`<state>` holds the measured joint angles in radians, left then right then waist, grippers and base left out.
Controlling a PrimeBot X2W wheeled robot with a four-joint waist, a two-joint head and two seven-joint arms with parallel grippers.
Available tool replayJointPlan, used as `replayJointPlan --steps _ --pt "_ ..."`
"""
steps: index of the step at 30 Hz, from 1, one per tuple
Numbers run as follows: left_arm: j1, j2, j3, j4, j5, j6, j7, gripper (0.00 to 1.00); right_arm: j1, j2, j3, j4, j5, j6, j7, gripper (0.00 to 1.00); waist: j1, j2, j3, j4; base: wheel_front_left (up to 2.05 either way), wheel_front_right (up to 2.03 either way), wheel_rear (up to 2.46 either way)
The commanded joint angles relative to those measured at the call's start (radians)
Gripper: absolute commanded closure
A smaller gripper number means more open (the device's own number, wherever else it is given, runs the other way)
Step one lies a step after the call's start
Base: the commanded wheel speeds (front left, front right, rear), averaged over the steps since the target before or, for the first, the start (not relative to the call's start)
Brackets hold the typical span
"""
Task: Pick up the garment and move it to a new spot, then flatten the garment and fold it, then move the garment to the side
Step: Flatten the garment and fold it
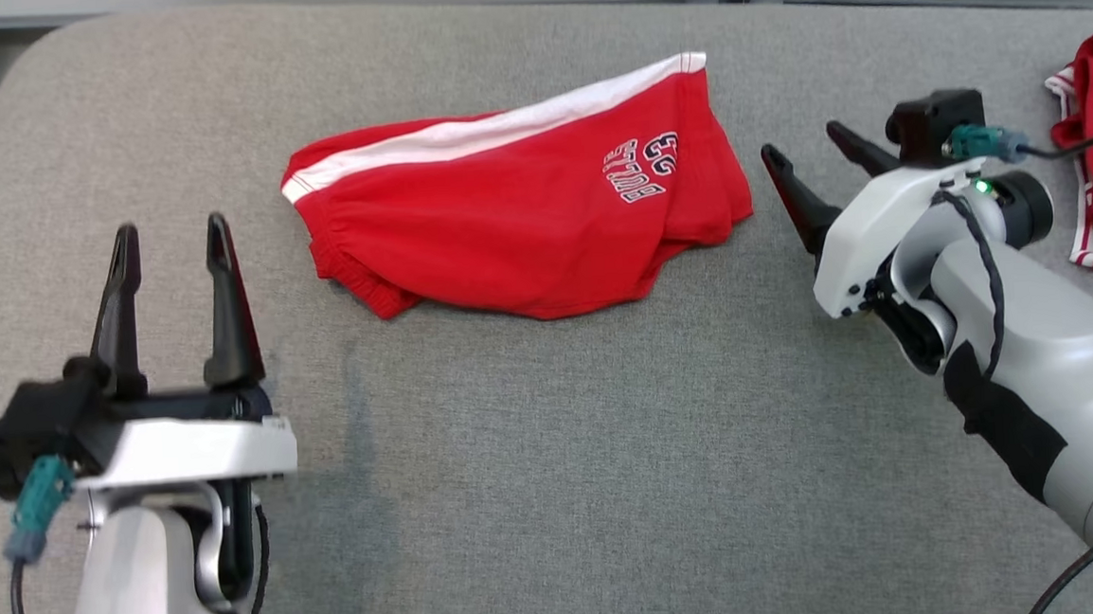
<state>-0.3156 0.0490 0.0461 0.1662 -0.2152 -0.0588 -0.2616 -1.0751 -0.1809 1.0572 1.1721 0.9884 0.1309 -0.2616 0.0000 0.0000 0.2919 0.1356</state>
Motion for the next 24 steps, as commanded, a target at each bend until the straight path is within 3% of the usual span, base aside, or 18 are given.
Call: replayJointPlan --steps 1,9,24 --pt "0.033 0.004 -0.002 -0.024 0.018 0.009 -0.004 0.00 0.020 0.002 0.003 0.007 0.015 0.000 0.007 0.00 0.0000 0.0000 -0.028 0.007 0.00 0.00 0.00" --pt "0.176 0.004 -0.037 -0.119 0.063 0.050 -0.004 0.00 0.048 -0.011 0.007 0.033 0.079 0.000 0.094 0.00 0.0000 0.0000 -0.058 0.055 0.00 0.00 0.00" --pt "0.183 0.004 -0.099 -0.144 0.014 0.081 -0.004 0.00 0.011 -0.027 0.004 0.101 0.130 0.000 0.255 0.00 0.0000 0.0000 -0.029 0.148 0.00 0.00 0.00"
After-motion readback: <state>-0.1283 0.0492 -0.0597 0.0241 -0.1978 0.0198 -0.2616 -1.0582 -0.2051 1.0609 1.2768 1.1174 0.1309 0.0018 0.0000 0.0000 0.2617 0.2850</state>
